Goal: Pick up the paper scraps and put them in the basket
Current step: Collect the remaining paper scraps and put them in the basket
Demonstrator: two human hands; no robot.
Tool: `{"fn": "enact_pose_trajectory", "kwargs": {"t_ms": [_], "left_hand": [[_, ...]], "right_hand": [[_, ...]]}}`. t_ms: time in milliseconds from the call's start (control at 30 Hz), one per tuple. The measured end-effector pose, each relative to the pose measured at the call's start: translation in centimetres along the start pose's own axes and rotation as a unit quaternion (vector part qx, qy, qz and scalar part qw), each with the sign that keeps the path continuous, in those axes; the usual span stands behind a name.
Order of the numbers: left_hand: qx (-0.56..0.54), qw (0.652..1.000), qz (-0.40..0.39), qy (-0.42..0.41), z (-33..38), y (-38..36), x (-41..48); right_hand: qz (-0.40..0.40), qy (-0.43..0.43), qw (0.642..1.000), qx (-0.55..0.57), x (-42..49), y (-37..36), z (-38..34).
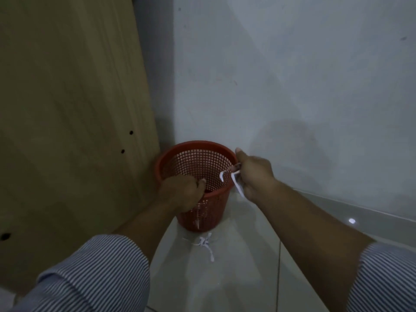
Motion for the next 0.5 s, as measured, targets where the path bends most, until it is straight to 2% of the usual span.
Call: {"fn": "enact_pose_trajectory", "kwargs": {"t_ms": [100,233,400,500], "left_hand": [[0.002,1.0,0.001,-0.005,-0.2,0.0,0.1],[0.013,0.999,0.019,-0.045,0.7,0.7,-0.5],[0.007,0.998,0.004,-0.061,1.1,0.6,-0.3],[0.013,0.999,0.001,-0.04,0.8,0.4,-0.1]], "right_hand": [[-0.004,0.039,0.995,-0.087,0.7,-2.3,-0.5],[-0.093,0.006,0.986,-0.135,0.9,-4.8,1.0],[-0.155,-0.006,0.968,-0.196,0.4,-5.3,1.6],[-0.127,0.107,0.938,-0.305,0.3,-4.6,0.6]]}}
Point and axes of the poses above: each hand's wrist, its own x-axis towards the middle knuckle, its own y-axis out of the back of the hand, z = x × y, the point moved 5 cm from there along x, towards the middle knuckle
